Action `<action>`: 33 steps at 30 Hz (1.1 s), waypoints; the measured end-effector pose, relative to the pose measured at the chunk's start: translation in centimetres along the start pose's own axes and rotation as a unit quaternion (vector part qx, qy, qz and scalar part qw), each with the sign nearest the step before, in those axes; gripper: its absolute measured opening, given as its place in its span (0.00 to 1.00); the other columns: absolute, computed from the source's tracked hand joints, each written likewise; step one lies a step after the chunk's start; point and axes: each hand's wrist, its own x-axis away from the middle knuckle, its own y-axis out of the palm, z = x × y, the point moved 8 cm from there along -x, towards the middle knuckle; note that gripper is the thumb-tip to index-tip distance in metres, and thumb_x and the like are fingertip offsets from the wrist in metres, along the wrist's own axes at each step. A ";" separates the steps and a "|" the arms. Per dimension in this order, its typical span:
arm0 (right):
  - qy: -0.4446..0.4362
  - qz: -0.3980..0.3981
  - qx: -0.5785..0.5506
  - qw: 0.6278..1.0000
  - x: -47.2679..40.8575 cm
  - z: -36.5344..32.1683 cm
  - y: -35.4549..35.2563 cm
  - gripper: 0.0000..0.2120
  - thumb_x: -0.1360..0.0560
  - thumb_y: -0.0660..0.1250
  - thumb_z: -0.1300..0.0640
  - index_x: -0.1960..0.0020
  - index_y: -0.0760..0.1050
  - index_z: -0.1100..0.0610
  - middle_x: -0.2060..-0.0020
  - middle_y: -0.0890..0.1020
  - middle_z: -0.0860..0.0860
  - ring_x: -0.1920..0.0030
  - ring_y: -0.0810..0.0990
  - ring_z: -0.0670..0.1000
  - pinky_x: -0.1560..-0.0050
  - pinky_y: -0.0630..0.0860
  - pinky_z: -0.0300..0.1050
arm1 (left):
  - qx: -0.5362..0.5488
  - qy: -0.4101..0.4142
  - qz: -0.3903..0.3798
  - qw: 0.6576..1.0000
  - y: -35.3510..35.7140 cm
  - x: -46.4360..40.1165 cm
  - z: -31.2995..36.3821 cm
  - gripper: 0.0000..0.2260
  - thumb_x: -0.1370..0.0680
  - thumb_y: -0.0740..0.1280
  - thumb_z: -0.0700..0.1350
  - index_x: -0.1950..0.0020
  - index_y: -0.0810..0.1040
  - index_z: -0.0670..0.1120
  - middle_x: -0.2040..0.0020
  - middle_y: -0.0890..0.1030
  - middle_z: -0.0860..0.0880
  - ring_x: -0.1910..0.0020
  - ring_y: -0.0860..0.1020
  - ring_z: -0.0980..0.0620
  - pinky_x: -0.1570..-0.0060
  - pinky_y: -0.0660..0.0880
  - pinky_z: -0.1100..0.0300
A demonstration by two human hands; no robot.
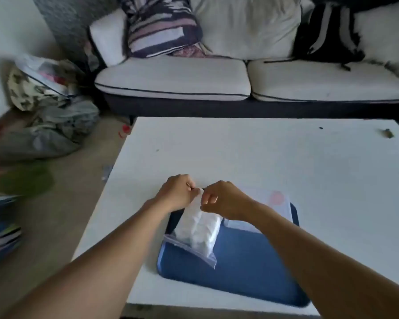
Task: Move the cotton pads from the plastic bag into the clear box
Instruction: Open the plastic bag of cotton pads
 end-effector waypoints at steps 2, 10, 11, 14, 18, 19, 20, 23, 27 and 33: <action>-0.002 0.007 0.038 0.999 0.0 0.8 2.2 0.05 0.25 0.73 0.51 0.52 0.83 0.53 0.54 0.83 0.48 0.53 0.80 0.49 0.58 0.73 0.37 | -0.014 -0.009 -0.007 1.000 2.9 0.2 -2.1 0.15 0.26 0.67 0.61 0.59 0.76 0.50 0.62 0.78 0.50 0.59 0.79 0.47 0.60 0.75 0.58; 0.152 0.042 0.057 0.986 3.5 3.5 8.2 0.30 0.31 0.69 0.30 0.63 0.68 0.58 0.73 0.77 0.53 0.76 0.76 0.51 0.69 0.76 0.43 | 0.130 -0.074 -0.055 0.987 8.8 7.5 -6.6 0.22 0.28 0.70 0.64 0.45 0.76 0.48 0.47 0.82 0.48 0.52 0.80 0.48 0.61 0.79 0.54; 0.141 0.055 0.023 0.988 4.0 3.4 9.0 0.27 0.30 0.71 0.33 0.59 0.67 0.57 0.69 0.77 0.52 0.73 0.76 0.51 0.70 0.74 0.42 | 0.166 -0.088 -0.035 0.982 9.2 8.3 -7.1 0.21 0.27 0.71 0.62 0.45 0.77 0.47 0.48 0.82 0.46 0.55 0.80 0.48 0.65 0.80 0.56; 0.117 0.077 -0.100 0.985 5.4 2.4 9.9 0.27 0.29 0.77 0.47 0.39 0.68 0.54 0.51 0.77 0.51 0.57 0.78 0.53 0.66 0.74 0.41 | 0.310 -0.163 0.073 0.934 7.3 10.2 -8.3 0.22 0.29 0.75 0.60 0.48 0.79 0.43 0.52 0.83 0.45 0.60 0.81 0.47 0.70 0.79 0.59; 0.052 0.160 -0.142 0.976 6.3 1.4 7.9 0.35 0.30 0.79 0.51 0.27 0.67 0.46 0.41 0.79 0.50 0.49 0.82 0.54 0.58 0.80 0.46 | 0.429 -0.194 0.135 0.872 4.9 10.6 -7.9 0.27 0.34 0.76 0.64 0.49 0.82 0.43 0.54 0.83 0.46 0.63 0.81 0.48 0.62 0.82 0.57; 0.049 0.171 -0.130 0.976 6.7 1.5 7.6 0.36 0.30 0.79 0.50 0.27 0.67 0.46 0.41 0.79 0.50 0.50 0.81 0.53 0.60 0.79 0.42 | 0.422 -0.185 0.140 0.876 4.7 10.9 -7.3 0.27 0.35 0.76 0.65 0.50 0.81 0.45 0.54 0.83 0.48 0.62 0.81 0.49 0.61 0.82 0.57; 0.045 0.175 -0.106 0.978 6.8 1.5 7.3 0.35 0.30 0.78 0.49 0.26 0.67 0.45 0.41 0.80 0.49 0.51 0.81 0.52 0.59 0.78 0.41 | 0.409 -0.169 0.152 0.884 4.5 11.0 -6.9 0.25 0.36 0.76 0.65 0.51 0.81 0.47 0.54 0.82 0.49 0.61 0.80 0.50 0.60 0.82 0.57; 0.032 0.196 0.019 0.980 6.6 0.8 6.0 0.29 0.27 0.75 0.44 0.29 0.72 0.48 0.41 0.82 0.49 0.47 0.81 0.52 0.48 0.78 0.47 | 0.291 -0.120 0.187 0.931 3.4 10.8 -5.1 0.20 0.32 0.74 0.62 0.54 0.78 0.48 0.54 0.81 0.50 0.58 0.80 0.51 0.62 0.78 0.59; 0.018 0.293 0.147 0.945 6.2 -2.5 3.3 0.14 0.26 0.73 0.48 0.43 0.79 0.51 0.47 0.77 0.51 0.54 0.80 0.57 0.55 0.78 0.49 | 0.167 -0.081 0.217 0.958 2.2 9.4 -2.3 0.23 0.27 0.69 0.62 0.42 0.75 0.46 0.44 0.74 0.48 0.51 0.78 0.47 0.65 0.69 0.61; 0.020 0.327 -0.014 0.945 3.7 -1.7 2.4 0.13 0.29 0.61 0.68 0.53 0.81 0.57 0.64 0.83 0.51 0.64 0.80 0.50 0.66 0.77 0.40 | 0.162 -0.061 0.231 0.957 1.1 7.2 -0.5 0.21 0.26 0.67 0.57 0.37 0.76 0.47 0.41 0.73 0.46 0.47 0.79 0.44 0.57 0.74 0.56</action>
